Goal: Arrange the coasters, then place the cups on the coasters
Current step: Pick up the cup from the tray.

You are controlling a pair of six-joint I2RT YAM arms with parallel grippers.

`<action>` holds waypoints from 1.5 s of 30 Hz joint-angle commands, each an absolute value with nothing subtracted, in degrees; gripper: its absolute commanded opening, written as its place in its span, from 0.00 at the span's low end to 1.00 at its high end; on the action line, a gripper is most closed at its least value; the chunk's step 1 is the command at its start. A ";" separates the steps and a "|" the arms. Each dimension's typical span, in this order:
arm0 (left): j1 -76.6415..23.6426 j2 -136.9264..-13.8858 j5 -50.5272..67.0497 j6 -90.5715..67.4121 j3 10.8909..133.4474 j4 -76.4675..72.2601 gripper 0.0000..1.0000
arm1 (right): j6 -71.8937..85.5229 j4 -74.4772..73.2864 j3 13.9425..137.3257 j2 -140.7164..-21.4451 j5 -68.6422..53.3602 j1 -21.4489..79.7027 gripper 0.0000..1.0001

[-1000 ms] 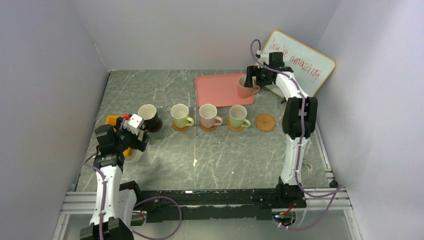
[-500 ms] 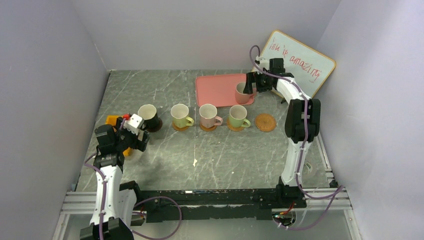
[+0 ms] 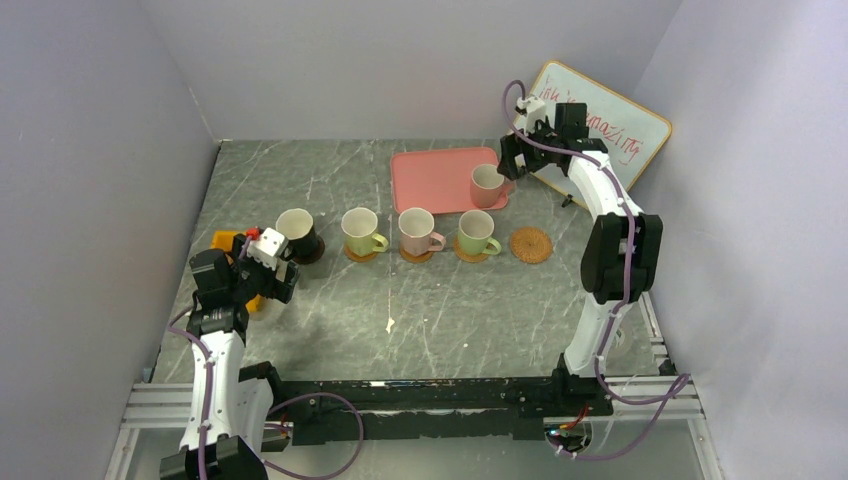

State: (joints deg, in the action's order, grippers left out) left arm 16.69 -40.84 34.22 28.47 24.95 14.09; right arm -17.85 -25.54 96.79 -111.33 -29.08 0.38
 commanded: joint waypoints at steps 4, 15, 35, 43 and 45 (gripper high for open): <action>16.93 -40.27 35.07 29.49 25.59 12.85 0.96 | -37.79 -35.40 100.34 -111.28 -24.85 0.25 1.00; 16.94 -40.17 34.50 29.28 25.49 12.68 0.96 | -55.27 -38.15 97.81 -110.82 -22.67 2.36 1.00; 16.90 -39.97 34.61 29.40 25.43 12.79 0.96 | -46.67 -27.63 97.24 -114.80 -15.27 7.18 1.00; 16.96 -39.90 34.71 29.44 25.42 12.78 0.96 | -42.01 -21.61 95.12 -115.04 -11.99 8.15 1.00; 16.96 -39.99 34.72 29.40 25.43 12.74 0.96 | -41.89 -21.86 95.66 -115.69 -12.22 8.46 1.00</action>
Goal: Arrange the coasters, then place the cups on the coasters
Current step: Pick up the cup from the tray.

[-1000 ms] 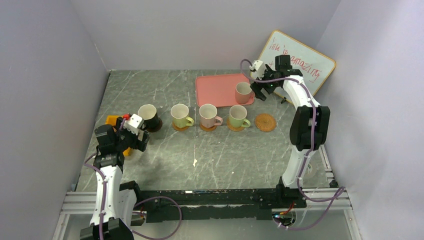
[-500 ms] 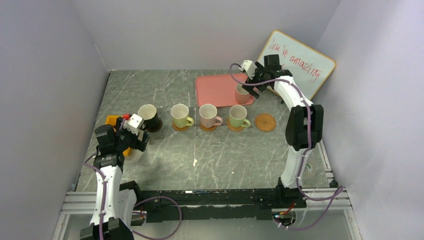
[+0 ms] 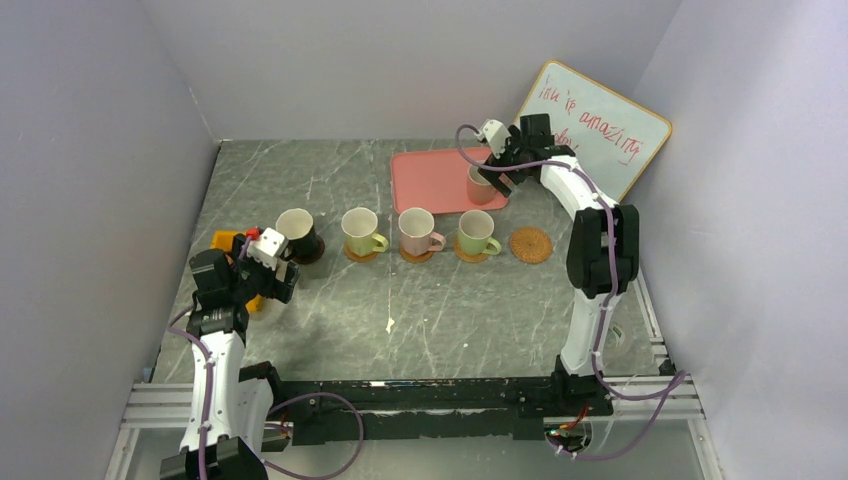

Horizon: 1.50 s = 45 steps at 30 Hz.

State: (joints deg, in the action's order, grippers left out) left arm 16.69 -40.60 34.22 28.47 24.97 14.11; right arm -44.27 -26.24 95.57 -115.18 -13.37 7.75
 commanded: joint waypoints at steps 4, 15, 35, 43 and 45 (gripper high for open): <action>16.96 -40.16 34.54 29.32 25.50 12.66 0.96 | -42.13 -22.57 96.15 -116.60 -12.36 8.70 1.00; 16.92 -40.26 34.37 29.28 25.52 12.67 0.96 | -42.93 -25.34 96.73 -117.91 -15.43 9.03 1.00; 16.92 -40.31 34.36 29.35 25.50 12.65 0.96 | -39.47 -32.42 104.16 -123.83 -16.29 10.38 0.81; 16.95 -40.20 34.38 29.31 25.41 12.66 0.96 | -38.25 -36.21 106.98 -124.88 -18.76 9.03 0.51; 16.90 -40.17 34.36 29.33 25.46 12.68 0.96 | -37.84 -35.85 106.89 -124.96 -18.44 8.83 0.46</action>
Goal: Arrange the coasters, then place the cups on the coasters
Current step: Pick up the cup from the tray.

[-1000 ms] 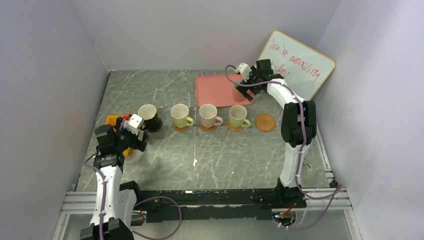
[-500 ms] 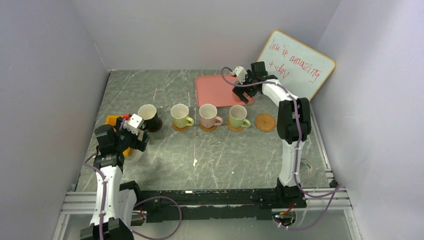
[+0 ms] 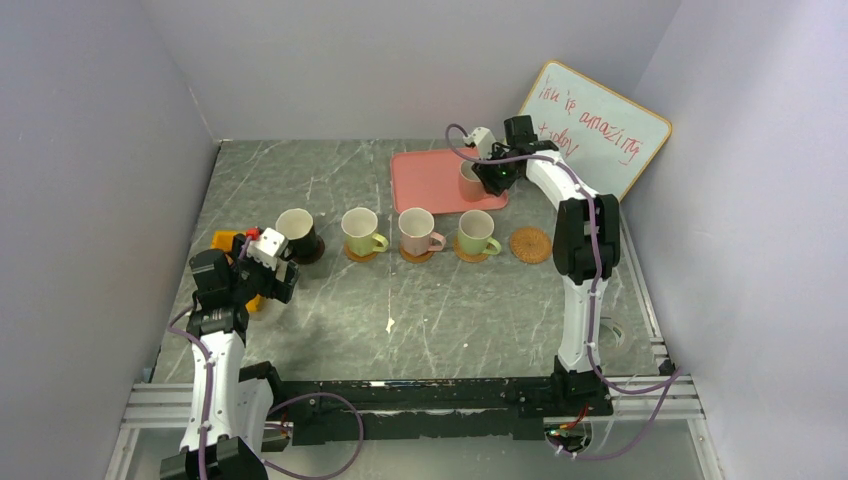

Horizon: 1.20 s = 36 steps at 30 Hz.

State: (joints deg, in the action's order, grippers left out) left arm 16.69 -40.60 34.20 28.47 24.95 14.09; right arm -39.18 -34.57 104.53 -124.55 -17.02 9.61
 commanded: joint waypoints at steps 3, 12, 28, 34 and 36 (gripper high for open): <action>16.96 -40.21 34.37 29.34 25.50 12.66 0.96 | -37.48 -35.65 106.81 -125.11 -18.48 8.63 0.29; 16.94 -40.19 34.45 29.33 25.49 12.66 0.96 | -37.01 -34.71 105.99 -124.30 -18.46 8.53 0.00; 16.96 -40.19 34.53 29.44 25.51 12.69 0.96 | -29.85 -7.18 84.94 -105.90 -14.57 7.61 0.00; 16.91 -40.17 34.61 29.44 25.49 12.66 0.96 | -27.40 -3.71 82.64 -103.89 -14.19 7.25 0.00; 16.96 -40.17 34.55 29.44 25.53 12.72 0.96 | -26.60 -2.58 81.76 -103.12 -13.87 7.13 0.00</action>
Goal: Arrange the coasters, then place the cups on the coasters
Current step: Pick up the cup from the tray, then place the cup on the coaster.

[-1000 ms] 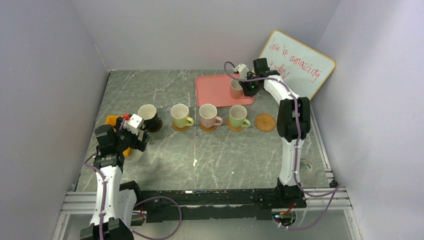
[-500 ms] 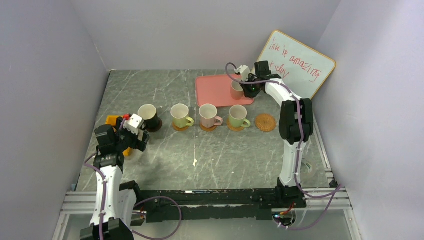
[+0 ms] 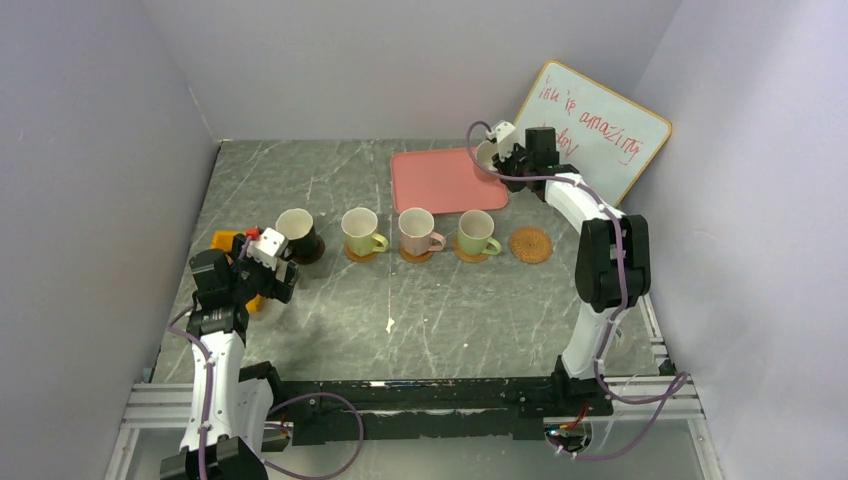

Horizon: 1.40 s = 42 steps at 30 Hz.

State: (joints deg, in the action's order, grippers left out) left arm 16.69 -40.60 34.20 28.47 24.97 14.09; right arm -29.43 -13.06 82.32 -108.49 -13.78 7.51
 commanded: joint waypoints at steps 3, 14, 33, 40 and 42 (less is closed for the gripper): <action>16.96 -40.18 34.54 29.40 25.51 12.67 0.96 | -25.84 -1.59 80.87 -102.00 -13.81 6.88 0.00; 16.95 -40.04 34.63 29.44 25.40 12.74 0.96 | -23.86 -5.73 83.11 -100.33 -13.06 4.33 0.00; 16.94 -39.74 34.74 29.62 25.39 12.79 0.96 | -23.06 -10.93 73.45 -85.76 -12.03 1.80 0.00; 16.92 -39.56 34.80 29.66 25.32 12.92 0.96 | -23.79 -18.97 72.68 -83.53 -11.80 0.79 0.00; 16.92 -39.47 34.80 29.68 25.32 12.87 0.96 | -24.86 -19.92 70.72 -82.20 -13.34 0.24 0.00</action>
State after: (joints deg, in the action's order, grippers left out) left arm 16.69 -40.51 34.22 28.49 24.97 14.11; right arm -23.53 -20.03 71.85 -87.35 -10.98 1.37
